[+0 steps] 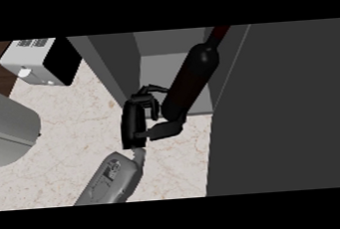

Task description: Pick up the wine, place it into the cabinet and close the cabinet

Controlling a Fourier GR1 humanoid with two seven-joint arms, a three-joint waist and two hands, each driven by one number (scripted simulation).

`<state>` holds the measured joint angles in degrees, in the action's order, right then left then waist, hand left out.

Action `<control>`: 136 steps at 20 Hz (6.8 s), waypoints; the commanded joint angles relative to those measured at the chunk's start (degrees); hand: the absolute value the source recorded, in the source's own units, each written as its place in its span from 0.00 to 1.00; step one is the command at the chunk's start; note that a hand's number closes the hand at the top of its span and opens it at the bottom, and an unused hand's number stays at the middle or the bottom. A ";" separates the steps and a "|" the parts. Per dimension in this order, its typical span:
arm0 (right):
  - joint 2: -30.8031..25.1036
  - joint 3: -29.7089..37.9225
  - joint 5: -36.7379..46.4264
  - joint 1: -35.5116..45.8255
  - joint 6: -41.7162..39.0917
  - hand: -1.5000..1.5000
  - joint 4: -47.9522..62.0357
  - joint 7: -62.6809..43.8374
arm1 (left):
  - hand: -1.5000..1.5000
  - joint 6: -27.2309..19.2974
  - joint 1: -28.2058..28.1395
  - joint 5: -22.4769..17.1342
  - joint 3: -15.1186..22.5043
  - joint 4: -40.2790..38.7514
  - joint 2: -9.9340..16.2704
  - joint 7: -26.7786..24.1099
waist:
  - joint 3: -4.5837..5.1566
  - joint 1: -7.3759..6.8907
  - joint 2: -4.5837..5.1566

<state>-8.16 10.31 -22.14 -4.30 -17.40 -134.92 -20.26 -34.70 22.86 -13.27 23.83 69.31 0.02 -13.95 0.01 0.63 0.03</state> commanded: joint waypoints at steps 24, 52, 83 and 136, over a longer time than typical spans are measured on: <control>1.40 2.14 -5.04 -1.34 -2.53 0.00 -0.53 0.57 | 1.00 3.50 25.82 -27.95 2.17 -35.43 -0.02 -17.13 | 0.01 0.87 0.20; 0.19 0.99 -6.06 3.23 -2.70 0.00 0.87 0.68 | 1.00 5.73 28.80 -31.44 4.52 -57.44 -0.02 -25.60 | 0.16 5.09 1.62; -0.33 0.78 -7.54 4.71 -3.75 0.00 3.54 0.79 | 1.00 6.31 44.10 -32.03 0.06 -67.78 1.09 -25.53 | 0.12 5.35 2.58; 0.80 1.21 -6.53 1.60 -4.15 0.00 1.59 1.70 | 0.00 5.17 40.61 -30.83 -1.97 -58.18 0.00 -31.65 | 0.05 3.70 1.11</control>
<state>-7.40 10.67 -28.45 -2.70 -22.37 -132.99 -18.26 -31.23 64.38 -43.47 22.39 8.19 0.22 -43.82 0.08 5.27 1.53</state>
